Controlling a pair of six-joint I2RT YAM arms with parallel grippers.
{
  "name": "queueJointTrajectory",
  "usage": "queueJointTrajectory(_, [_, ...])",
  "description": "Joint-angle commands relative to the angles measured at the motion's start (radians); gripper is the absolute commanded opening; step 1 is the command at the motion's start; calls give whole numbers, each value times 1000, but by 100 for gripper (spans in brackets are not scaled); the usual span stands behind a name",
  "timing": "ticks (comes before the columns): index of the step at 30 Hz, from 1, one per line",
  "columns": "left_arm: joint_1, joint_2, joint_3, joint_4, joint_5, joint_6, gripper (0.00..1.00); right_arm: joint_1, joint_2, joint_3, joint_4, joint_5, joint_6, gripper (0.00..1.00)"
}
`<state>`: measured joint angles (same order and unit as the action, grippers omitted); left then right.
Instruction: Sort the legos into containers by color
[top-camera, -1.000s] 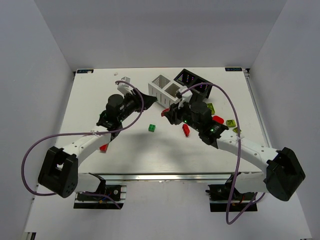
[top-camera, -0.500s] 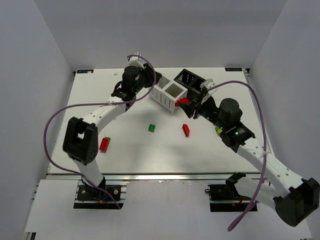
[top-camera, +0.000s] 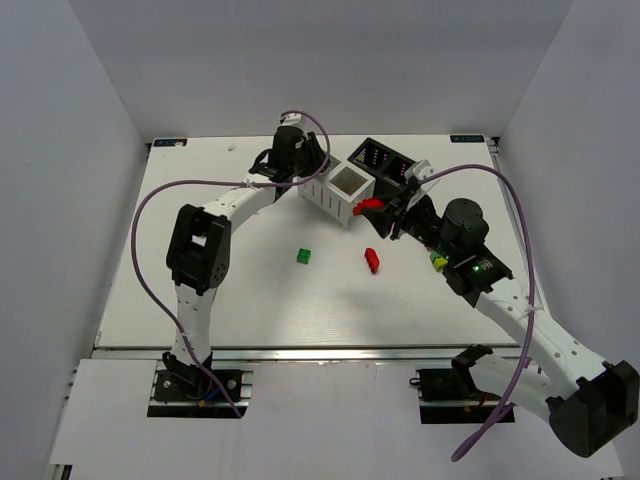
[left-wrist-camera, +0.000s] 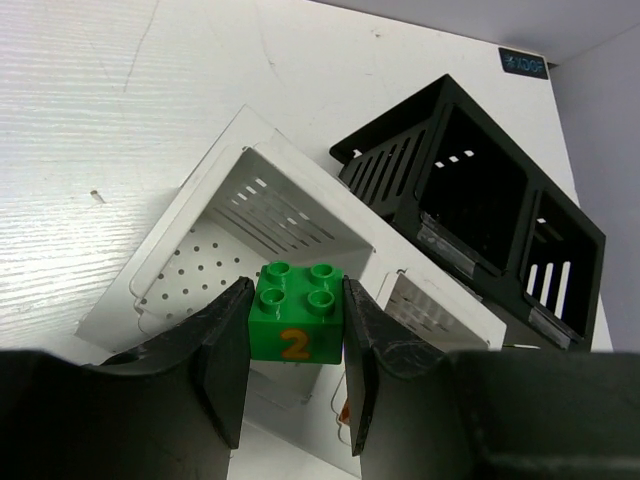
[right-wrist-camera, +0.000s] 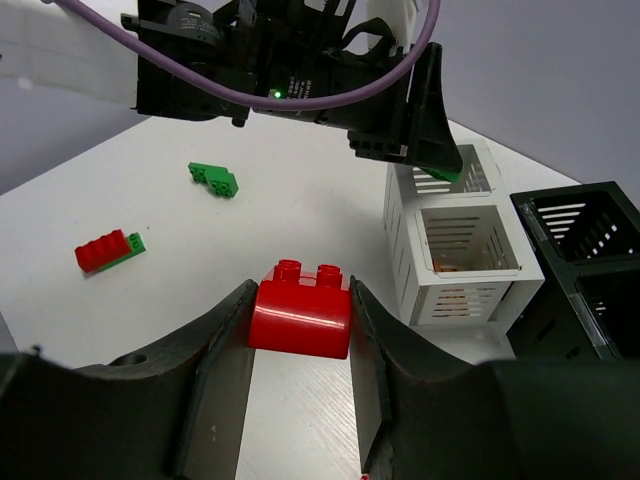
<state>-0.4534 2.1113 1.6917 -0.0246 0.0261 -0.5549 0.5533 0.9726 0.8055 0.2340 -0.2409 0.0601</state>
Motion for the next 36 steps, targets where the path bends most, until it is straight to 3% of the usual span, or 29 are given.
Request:
queueJointTrajectory(1, [2,-21,68,-57,-44,38,22,-15,-15,-2,39,-20,6,0])
queueJointTrajectory(7, [2,-16,95,-98,-78,59,59,-35,-9,-3,39,-28,14,0])
queueJointTrajectory(11, [2,-22,112,-118,-69,59,68,-56,-6,-3,39,-31,14,0])
queueJointTrajectory(16, [2,-46,128,-152,-55,62,71,-81,-3,-2,37,-18,1,0])
queueJointTrajectory(20, [2,-181,88,-161,10,90,68,-93,24,-3,51,61,-57,0])
queueJointTrajectory(23, [2,-321,-93,-82,75,101,64,-93,78,14,54,124,-140,0])
queueJointTrajectory(24, [2,-435,-251,-37,124,95,65,-93,95,30,53,140,-149,0])
queueJointTrajectory(25, [2,-491,-332,70,141,84,66,-95,132,41,53,181,-158,0])
queueJointTrajectory(27, [5,-626,-505,135,173,53,74,-96,169,61,59,218,-187,0])
queueJointTrajectory(31, [13,-744,-584,79,195,56,79,-104,288,164,39,279,-226,0])
queueJointTrajectory(36, [13,-881,-693,118,192,65,81,-150,438,357,-19,174,-233,0])
